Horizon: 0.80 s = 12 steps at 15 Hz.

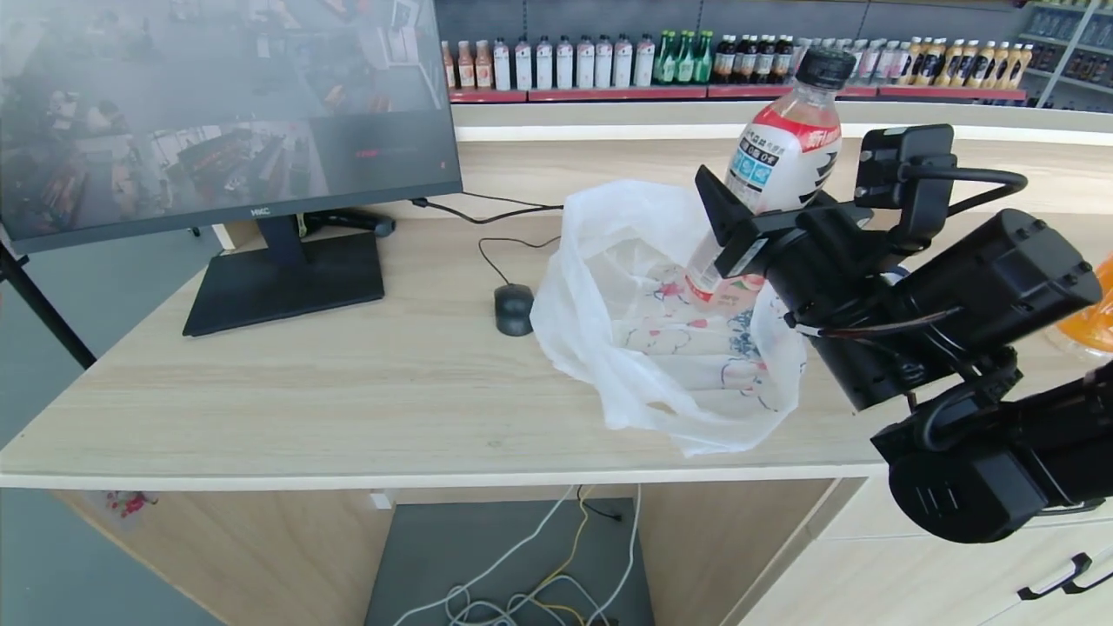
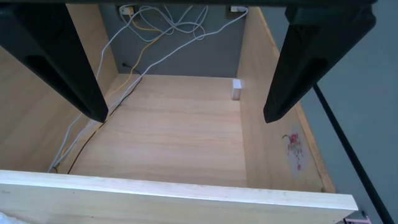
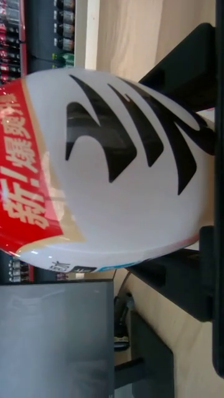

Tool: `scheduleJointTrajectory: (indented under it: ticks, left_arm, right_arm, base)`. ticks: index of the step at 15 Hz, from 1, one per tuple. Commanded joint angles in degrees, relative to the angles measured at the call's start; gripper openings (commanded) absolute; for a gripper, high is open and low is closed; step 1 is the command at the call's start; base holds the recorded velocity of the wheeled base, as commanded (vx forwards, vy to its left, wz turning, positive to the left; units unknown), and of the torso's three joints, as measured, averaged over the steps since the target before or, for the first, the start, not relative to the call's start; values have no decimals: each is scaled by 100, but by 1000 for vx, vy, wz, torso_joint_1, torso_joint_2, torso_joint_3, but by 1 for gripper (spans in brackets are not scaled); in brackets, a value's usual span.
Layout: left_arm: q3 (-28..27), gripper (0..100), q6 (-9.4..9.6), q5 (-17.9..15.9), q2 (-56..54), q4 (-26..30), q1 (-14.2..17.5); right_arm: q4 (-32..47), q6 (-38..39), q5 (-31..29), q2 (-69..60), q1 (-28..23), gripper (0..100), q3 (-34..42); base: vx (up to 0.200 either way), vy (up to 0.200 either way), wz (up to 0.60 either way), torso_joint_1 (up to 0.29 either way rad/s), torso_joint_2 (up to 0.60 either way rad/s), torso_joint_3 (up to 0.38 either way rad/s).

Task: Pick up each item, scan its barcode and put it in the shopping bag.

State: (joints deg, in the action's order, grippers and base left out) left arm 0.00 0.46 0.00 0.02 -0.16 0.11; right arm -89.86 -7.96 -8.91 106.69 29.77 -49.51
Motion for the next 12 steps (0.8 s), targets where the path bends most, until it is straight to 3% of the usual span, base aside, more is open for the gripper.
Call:
scheduleJointTrajectory:
  ticks: [1, 6, 8, 12]
  left_arm:
    - [0, 100, -2, 0, -2, -2, -2]
    - [0, 100, -2, 0, -2, -2, -2]
    - [0, 100, -2, 0, -2, -2, -2]
    - [0, 100, -2, 0, -2, -2, -2]
  right_arm:
    - [-14, -4, -14, -26, 3, 0, 55]
    - [-14, -13, 3, 1, 591, 0, 301]
    - [-14, 5, 100, 10, 583, 0, 336]
    - [1128, 225, 83, 80, 547, 0, -630]
  base:
    - [0, 0, 0, 0, 0, 0]
    - [0, 0, 0, 0, 0, 0]
    - [0, 0, 0, 0, 0, 0]
    - [0, 0, 0, 0, 0, 0]
